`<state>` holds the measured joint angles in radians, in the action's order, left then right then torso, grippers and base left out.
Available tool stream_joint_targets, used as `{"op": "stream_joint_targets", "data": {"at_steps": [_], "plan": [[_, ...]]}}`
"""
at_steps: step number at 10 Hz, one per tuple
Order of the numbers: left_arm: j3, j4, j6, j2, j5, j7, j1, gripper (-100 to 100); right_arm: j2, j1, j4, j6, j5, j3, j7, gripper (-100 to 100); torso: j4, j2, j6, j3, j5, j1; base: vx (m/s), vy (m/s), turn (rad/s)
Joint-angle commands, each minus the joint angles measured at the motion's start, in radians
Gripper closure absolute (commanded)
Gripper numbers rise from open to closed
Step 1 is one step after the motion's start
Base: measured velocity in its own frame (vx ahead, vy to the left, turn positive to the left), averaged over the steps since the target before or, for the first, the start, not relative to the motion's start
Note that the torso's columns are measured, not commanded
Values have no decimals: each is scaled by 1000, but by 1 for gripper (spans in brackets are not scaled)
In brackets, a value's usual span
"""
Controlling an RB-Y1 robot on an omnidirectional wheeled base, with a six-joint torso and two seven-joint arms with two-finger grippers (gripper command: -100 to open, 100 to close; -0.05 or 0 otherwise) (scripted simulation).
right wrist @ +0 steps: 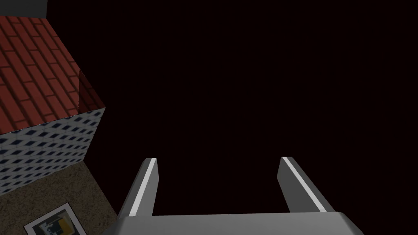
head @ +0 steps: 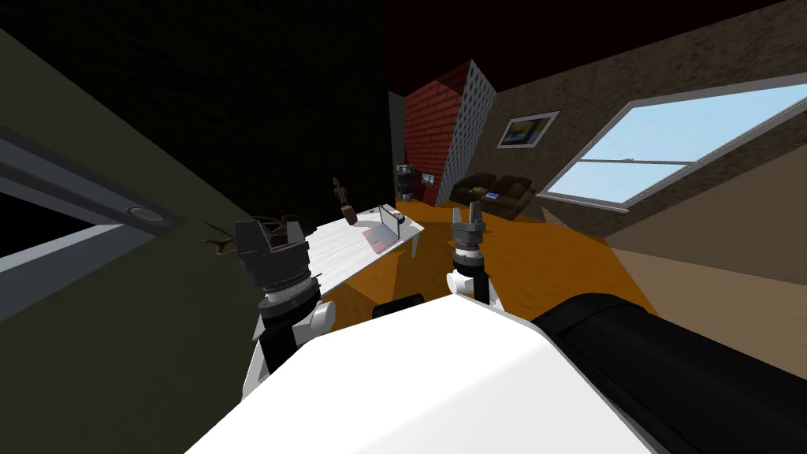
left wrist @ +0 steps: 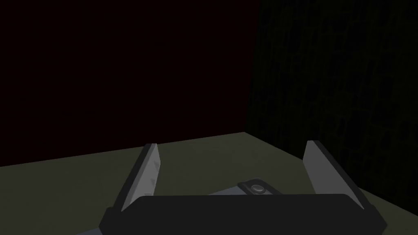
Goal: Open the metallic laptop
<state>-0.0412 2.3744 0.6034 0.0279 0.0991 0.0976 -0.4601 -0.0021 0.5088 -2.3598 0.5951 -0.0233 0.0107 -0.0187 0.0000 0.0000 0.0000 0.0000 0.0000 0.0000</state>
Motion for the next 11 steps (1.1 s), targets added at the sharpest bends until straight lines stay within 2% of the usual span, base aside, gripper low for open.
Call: {"op": "stream_joint_targets", "data": {"at_steps": [1,9,10,11], "plan": [[0,0,0,0,0,0,0,0,0,0,0,0,0,0,0,0,41,41,0,-82,0,0,0,0,0],[0,0,0,0,0,0,0,0,0,0,0,0,0,0,0,0,617,618,0,-1234,0,0,0,0,0],[4,2,-17,29,-1,3,3,-100,0,0,0,0,0,0,0,0,691,691,0,-1382,0,0,25,-28,24],[7,4,-35,47,-2,6,6,-100,0,0,0,0,0,0,0,0,724,724,0,-1452,0,-1,40,-51,41]]}}
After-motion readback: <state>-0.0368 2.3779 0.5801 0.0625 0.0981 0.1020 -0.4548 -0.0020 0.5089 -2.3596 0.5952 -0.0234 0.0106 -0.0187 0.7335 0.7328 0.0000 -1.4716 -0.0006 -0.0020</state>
